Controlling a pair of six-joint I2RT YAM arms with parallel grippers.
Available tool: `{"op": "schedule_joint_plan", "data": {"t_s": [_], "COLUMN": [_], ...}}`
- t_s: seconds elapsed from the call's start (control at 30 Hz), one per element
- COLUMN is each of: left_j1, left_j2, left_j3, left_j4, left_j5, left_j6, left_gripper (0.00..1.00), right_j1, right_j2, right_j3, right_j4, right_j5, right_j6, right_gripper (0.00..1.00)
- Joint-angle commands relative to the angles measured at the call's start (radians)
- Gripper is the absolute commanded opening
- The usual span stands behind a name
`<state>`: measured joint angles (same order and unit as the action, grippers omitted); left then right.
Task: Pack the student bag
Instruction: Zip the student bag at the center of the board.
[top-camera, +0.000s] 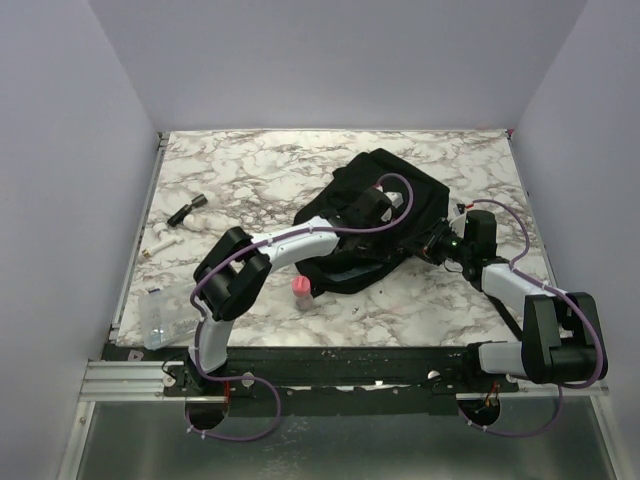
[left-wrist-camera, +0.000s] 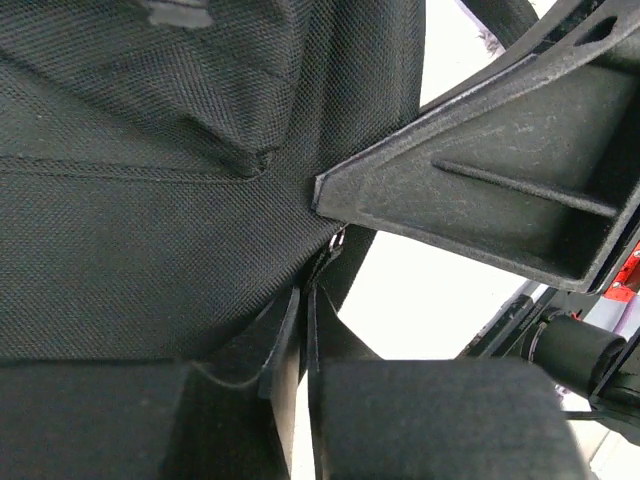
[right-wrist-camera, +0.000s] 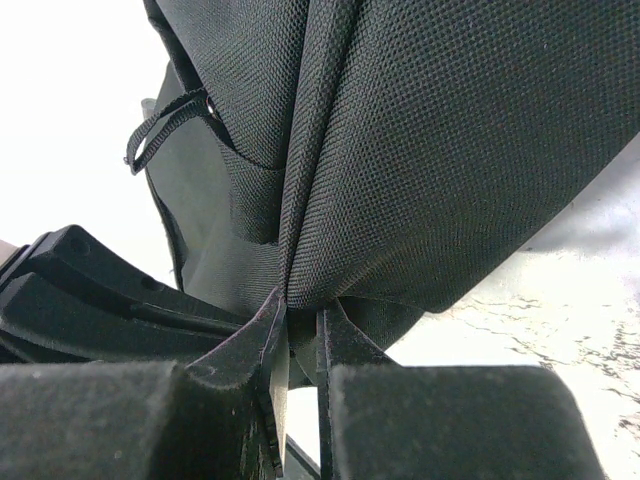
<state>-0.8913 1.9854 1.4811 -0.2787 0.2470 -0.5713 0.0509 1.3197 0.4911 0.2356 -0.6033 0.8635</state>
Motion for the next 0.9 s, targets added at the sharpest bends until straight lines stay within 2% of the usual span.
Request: {"op": "schedule_joint_plan", "data": {"t_s": [0.0, 0.1, 0.23, 0.53, 0.63, 0.73, 0.77, 0.8, 0.83, 0.87], "left_j1": [0.006, 0.006, 0.005, 0.006, 0.007, 0.015, 0.017, 0.018, 0.018, 0.018], "left_j2": [-0.04, -0.066, -0.087, -0.151, -0.145, -0.122, -0.113, -0.103, -0.094, -0.087], "left_j3": [-0.014, -0.044, -0.076, -0.239, -0.237, -0.187, -0.161, -0.132, -0.11, -0.086], "left_j4": [-0.011, -0.017, -0.019, -0.023, -0.02, -0.023, -0.021, -0.021, -0.022, -0.023], "left_j5": [-0.044, -0.045, -0.01, 0.041, 0.05, 0.09, 0.11, 0.126, 0.145, 0.156], "left_j6": [0.029, 0.032, 0.021, -0.028, -0.025, -0.023, -0.024, -0.023, -0.022, -0.024], "left_gripper": [0.01, 0.0, 0.0, 0.0, 0.0, 0.0, 0.0, 0.0, 0.0, 0.0], "right_j1": [-0.001, -0.001, -0.002, -0.015, -0.016, -0.015, -0.014, -0.016, -0.015, -0.014], "right_j2": [-0.005, 0.006, 0.028, 0.1, 0.129, 0.142, 0.13, 0.106, 0.075, 0.048], "right_j3": [0.003, 0.016, 0.047, 0.221, 0.294, 0.34, 0.329, 0.313, 0.289, 0.269], "right_j4": [0.005, -0.013, -0.052, -0.169, -0.199, -0.282, -0.294, -0.302, -0.317, -0.331], "right_j5": [-0.041, -0.011, 0.053, 0.345, 0.418, 0.397, 0.387, 0.377, 0.368, 0.353], "right_j6": [-0.007, -0.017, -0.03, -0.125, -0.186, -0.252, -0.255, -0.253, -0.249, -0.247], "right_gripper": [0.06, 0.01, 0.01, 0.0, 0.0, 0.01, 0.04, 0.19, 0.37, 0.45]}}
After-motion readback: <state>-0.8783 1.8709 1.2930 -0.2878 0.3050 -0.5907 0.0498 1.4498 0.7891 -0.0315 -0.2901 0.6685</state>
